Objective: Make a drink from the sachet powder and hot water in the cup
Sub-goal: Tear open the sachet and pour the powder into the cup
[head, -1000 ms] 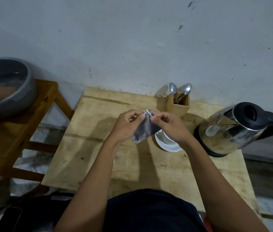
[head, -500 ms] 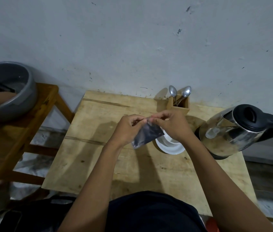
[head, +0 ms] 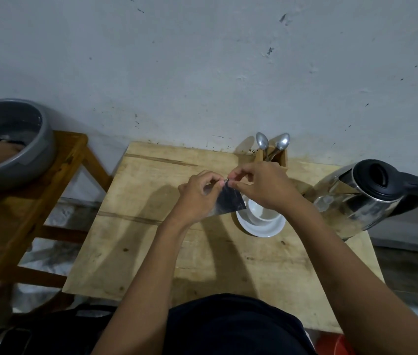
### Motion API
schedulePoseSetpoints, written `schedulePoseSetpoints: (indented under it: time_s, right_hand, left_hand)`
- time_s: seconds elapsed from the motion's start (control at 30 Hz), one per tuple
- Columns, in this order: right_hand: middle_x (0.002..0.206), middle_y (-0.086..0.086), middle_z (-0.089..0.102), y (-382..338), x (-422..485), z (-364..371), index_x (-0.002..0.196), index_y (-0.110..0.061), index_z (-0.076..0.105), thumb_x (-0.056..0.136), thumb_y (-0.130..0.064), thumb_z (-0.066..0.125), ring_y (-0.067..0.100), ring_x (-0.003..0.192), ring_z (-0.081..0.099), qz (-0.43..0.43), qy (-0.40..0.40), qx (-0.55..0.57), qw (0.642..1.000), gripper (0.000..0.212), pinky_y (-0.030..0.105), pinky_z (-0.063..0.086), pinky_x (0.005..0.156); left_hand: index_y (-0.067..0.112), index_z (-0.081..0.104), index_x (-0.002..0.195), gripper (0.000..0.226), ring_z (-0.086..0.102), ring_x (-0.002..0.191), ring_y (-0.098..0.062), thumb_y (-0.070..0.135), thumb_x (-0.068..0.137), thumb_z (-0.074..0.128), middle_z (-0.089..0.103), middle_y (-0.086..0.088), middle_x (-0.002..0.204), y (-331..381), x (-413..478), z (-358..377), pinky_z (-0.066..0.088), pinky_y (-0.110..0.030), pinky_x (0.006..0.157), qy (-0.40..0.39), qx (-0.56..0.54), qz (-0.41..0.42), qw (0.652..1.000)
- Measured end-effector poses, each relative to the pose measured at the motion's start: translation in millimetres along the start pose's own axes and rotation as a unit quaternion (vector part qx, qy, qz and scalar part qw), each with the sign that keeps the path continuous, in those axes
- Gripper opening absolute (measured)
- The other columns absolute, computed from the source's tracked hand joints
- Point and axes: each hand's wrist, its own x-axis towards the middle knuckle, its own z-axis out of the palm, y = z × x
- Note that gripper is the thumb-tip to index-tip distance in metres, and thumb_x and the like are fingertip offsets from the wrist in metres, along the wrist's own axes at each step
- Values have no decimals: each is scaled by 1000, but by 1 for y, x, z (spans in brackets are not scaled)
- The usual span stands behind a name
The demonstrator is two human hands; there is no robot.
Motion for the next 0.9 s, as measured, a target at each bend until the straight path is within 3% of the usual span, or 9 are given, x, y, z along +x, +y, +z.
schedulePoseSetpoints:
  time_s: [0.13,0.37,0.47,0.53,0.6,0.67,0.7,0.8,0.9]
  right_hand:
    - [68,-28,52,0,4,-5,96,-29,75,89,-37,69,-5,62,47,-17,-9,-21,1000,12,18,32,57]
    - [63,-27,50,0,8,-9,97,-28,74,88,-37,70,-6,59,46,-36,-38,-64,997,14,17,30,58]
    - [64,-26,51,-2,10,-14,100,-25,76,88,-38,70,-8,57,44,-52,-48,-82,994,18,12,26,56]
    - [67,-22,54,-5,11,-16,100,-24,76,88,-38,69,-8,57,44,-60,-55,-93,992,20,11,25,56]
    - [71,-19,60,-6,13,-17,101,-24,77,88,-39,68,-8,58,46,-61,-65,-97,991,21,12,27,56]
    - [77,-16,67,-7,14,-19,100,-24,77,88,-39,69,-8,60,47,-53,-79,-96,991,21,13,29,56]
    - [75,-17,66,-8,14,-20,99,-24,77,87,-39,70,-8,60,48,-50,-85,-93,991,20,13,29,55]
    - [59,-24,49,-9,14,-21,92,-22,77,87,-36,71,-6,57,47,-53,-89,-88,991,16,13,27,54]
    - [61,-18,54,-8,14,-18,88,-24,75,88,-40,69,1,59,50,-77,-73,-88,990,17,18,28,56]
  left_hand:
    - [38,61,86,13,63,91,-13,40,91,49,66,15,89,2,-1,2,42,-57,100,-2,14,-15,1000]
    - [42,63,85,13,61,80,-10,39,88,51,66,20,81,7,-2,4,42,-59,98,13,40,-10,999]
    - [48,64,83,17,65,89,-10,44,86,48,70,18,85,9,-2,4,42,-54,101,10,31,-14,999]
    - [39,68,89,18,64,93,-8,42,88,50,73,15,89,10,-1,5,40,-48,104,7,34,-18,999]
    - [28,73,93,21,61,90,-1,33,93,52,74,12,93,12,-2,6,38,-29,102,5,28,-21,999]
    - [19,74,96,21,57,83,6,24,95,53,74,8,94,17,-3,5,30,0,84,3,33,-17,999]
    - [16,74,96,21,57,81,5,22,95,53,74,7,93,18,-3,4,26,6,77,4,36,-14,999]
    - [16,74,92,21,58,79,3,22,94,54,72,9,88,18,-4,2,28,5,75,9,26,-12,1000]
    - [21,74,88,21,61,78,3,24,94,55,74,8,89,17,-4,3,45,-11,69,11,-34,-38,999]
